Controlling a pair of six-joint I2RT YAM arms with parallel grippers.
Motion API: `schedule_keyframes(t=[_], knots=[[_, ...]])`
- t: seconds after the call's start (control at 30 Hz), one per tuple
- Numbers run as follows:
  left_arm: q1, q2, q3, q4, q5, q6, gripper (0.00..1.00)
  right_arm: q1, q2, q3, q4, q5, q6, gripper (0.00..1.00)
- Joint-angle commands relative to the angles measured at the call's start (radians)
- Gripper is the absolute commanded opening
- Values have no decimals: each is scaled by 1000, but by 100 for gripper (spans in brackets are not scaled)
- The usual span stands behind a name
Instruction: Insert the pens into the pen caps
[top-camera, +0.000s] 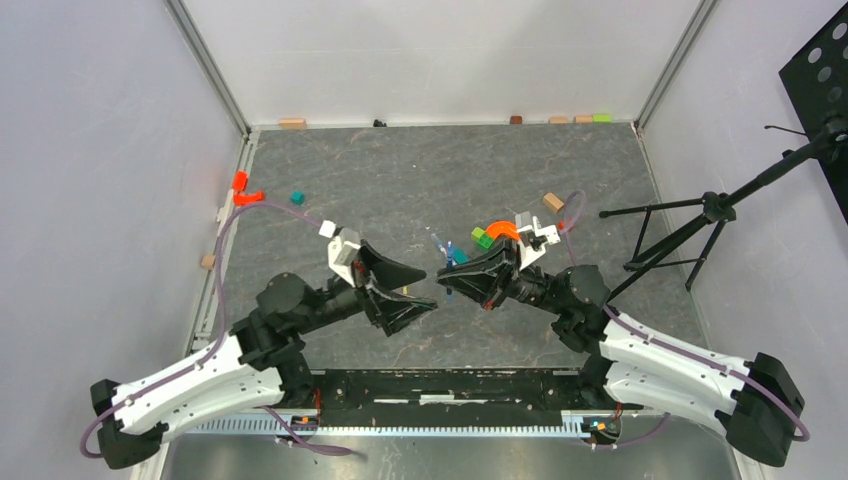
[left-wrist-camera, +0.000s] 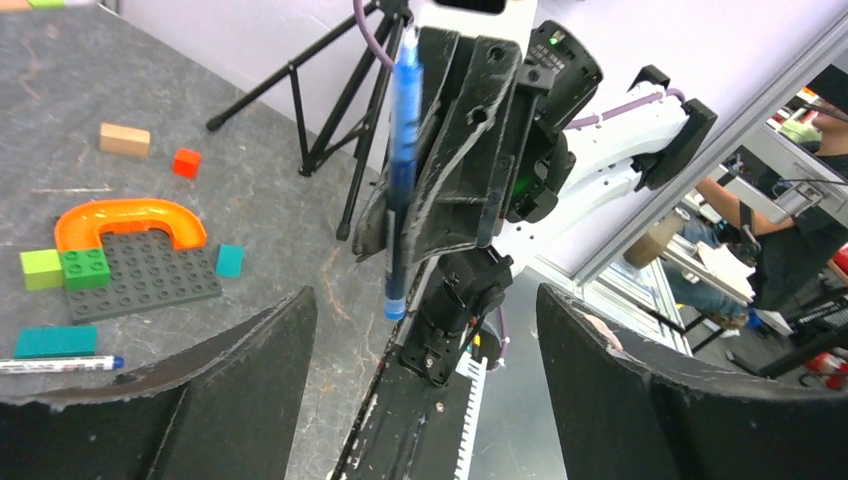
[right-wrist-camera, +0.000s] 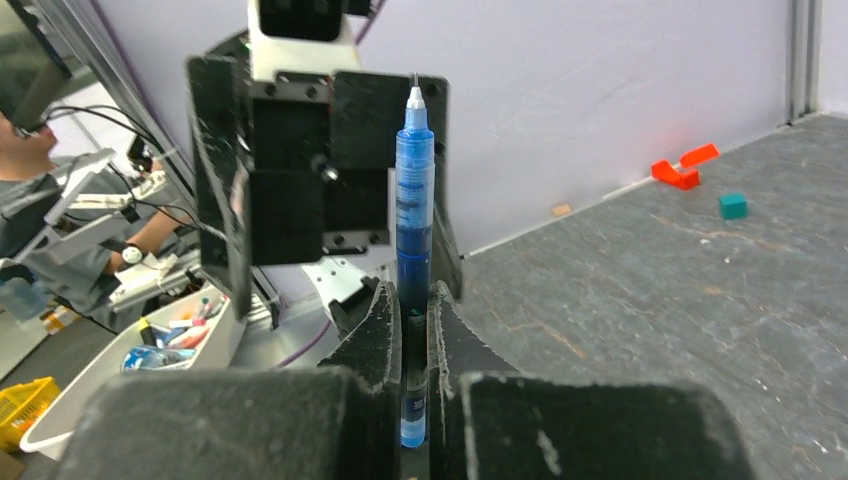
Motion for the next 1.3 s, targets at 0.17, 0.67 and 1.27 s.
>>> schedule_keyframes(t=[0.17, 0.67, 1.27], knots=[[-3, -50, 32, -51, -97, 80, 89, 11, 24, 71, -151, -118, -94, 0], [-3, 72, 46, 84, -96, 45, 44, 63, 68, 111, -220, -155, -153, 0], [-3, 70, 42, 118, -136, 3, 2, 70, 58, 103, -260, -163, -208, 35]])
